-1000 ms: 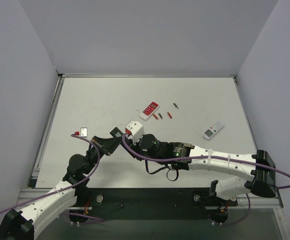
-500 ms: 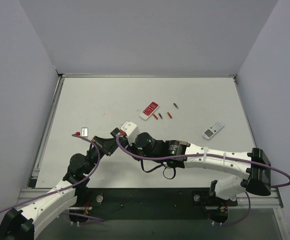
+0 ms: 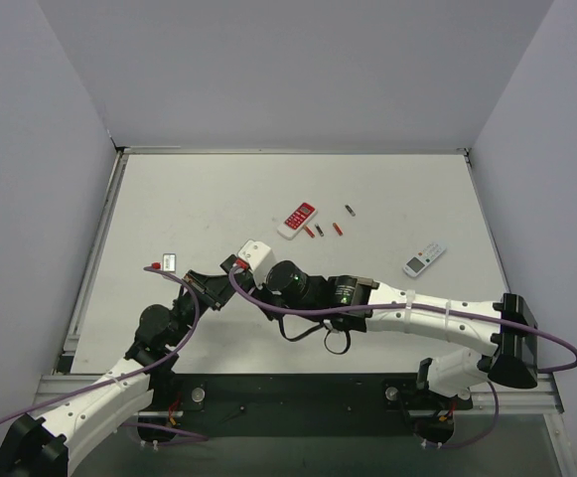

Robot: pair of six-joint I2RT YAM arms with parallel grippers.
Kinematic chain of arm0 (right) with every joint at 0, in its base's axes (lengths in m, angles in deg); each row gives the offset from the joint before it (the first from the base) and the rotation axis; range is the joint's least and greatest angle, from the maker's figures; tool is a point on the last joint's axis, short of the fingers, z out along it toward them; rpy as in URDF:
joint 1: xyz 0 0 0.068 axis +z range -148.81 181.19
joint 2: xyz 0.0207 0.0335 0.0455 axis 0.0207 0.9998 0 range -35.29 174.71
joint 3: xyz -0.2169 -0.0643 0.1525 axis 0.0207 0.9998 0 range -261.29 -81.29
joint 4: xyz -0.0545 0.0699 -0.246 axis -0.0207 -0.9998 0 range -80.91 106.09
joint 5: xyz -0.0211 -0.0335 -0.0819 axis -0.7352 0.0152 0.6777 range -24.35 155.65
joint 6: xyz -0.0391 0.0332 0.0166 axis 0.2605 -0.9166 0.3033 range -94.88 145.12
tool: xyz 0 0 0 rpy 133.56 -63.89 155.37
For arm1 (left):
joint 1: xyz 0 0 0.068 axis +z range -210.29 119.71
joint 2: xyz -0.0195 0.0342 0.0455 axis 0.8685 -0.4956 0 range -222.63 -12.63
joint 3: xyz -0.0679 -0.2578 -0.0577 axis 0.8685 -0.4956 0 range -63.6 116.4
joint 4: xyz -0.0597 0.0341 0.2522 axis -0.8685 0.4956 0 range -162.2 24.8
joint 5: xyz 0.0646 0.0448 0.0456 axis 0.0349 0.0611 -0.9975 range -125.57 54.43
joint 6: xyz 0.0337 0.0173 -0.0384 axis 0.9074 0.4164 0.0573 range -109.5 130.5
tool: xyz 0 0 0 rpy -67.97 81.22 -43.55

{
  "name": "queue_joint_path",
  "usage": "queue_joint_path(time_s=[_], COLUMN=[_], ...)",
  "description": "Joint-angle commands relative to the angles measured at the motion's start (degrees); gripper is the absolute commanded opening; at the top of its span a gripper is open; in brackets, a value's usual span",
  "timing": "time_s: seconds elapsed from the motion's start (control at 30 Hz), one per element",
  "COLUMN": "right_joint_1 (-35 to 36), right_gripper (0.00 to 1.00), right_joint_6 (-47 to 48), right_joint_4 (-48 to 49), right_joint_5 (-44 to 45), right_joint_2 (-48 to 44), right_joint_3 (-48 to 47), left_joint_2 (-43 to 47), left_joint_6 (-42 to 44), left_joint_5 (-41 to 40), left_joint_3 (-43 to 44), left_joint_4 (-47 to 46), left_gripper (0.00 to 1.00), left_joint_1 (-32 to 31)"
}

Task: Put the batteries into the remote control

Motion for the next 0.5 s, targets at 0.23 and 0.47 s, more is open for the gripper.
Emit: queue_joint_path(time_s=[0.23,0.47], right_joint_1=[0.44,-0.27], right_gripper=[0.28,0.16], right_joint_6=[-0.68,-2.97], right_joint_4=[-7.50,-12.69], right_joint_5=[0.67,0.68], right_joint_2=[-1.35,2.08], right_joint_3=[-8.27,-11.70], left_joint_2=[-0.19,-0.28], left_joint_6=[0.20,0.20], left_joint_5=[-0.16,0.01], left_joint_3=[-2.60,-2.51], left_joint_4=[-1.75,-2.11], left_gripper=[0.00,0.00], left_joint_1=[0.19,0.27])
